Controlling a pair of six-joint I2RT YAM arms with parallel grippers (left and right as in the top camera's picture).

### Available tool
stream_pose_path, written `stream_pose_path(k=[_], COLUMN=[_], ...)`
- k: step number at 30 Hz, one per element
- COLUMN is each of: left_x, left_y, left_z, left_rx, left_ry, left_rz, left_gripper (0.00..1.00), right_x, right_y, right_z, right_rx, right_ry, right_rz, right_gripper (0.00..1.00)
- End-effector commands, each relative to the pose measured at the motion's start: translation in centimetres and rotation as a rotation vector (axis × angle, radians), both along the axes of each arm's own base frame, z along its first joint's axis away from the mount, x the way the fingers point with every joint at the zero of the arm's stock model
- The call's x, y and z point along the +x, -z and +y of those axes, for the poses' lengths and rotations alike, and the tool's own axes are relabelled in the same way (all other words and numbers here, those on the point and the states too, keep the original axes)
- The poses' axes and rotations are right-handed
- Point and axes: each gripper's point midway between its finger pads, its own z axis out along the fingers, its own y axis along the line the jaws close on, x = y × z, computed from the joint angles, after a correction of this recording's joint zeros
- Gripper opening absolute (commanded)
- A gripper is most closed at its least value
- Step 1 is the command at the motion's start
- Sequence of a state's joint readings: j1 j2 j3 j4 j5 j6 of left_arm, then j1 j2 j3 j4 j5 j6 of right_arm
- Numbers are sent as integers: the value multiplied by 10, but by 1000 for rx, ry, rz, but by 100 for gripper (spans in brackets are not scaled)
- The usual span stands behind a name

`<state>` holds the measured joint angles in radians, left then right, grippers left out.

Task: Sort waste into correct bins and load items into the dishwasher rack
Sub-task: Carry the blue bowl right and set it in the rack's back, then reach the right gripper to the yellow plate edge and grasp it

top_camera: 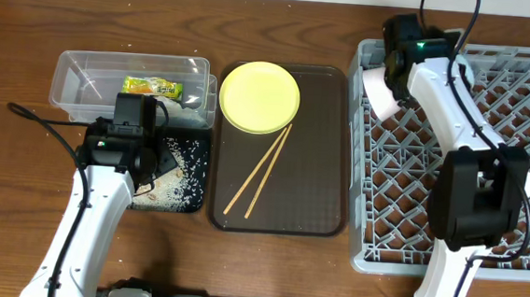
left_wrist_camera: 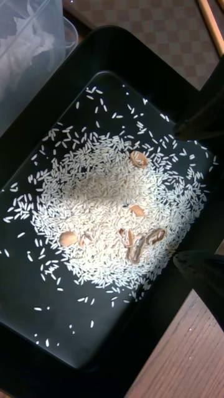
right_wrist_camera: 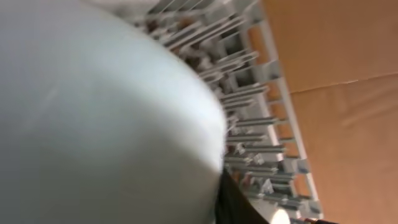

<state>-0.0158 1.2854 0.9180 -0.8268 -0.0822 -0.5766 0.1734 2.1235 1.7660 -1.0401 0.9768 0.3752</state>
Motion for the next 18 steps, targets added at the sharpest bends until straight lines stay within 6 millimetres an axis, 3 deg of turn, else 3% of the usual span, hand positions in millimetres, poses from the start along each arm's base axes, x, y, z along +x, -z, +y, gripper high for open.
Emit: stream_pose_path(k=[1,6,8,10,12,14,16,18], left_x=[0,0,0,0,0,0,0,0], left_y=[-2,-2,-2,-2,-2,-2,-2,-2], left_z=[4,4,4,4,4,4,4,4], left_rx=[13,13,13,13,13,13,13,13], left_ry=[-13,-13,-13,-13,-13,-13,-13,-13], left_rz=[-5,-5,-5,-5,-5,-5,-5,-5], left_gripper=[60,60,60,60,60,60,60,60], right_x=[0,-10,-13,-15,-16,-18,-18,-15], right_y=[22,28,21,9,-9,-33,-53,-65], right_z=[17,27,30,32,33,33,36,49], right_rx=[136,240,267,290,305,316,353,436], right_ry=[-19,6,11,4,-4,-13,-29,-74], right_rz=[30,35,24,-2,-45,-106,-169,-212], right_gripper=[18,23,30,42,61,74,82,84])
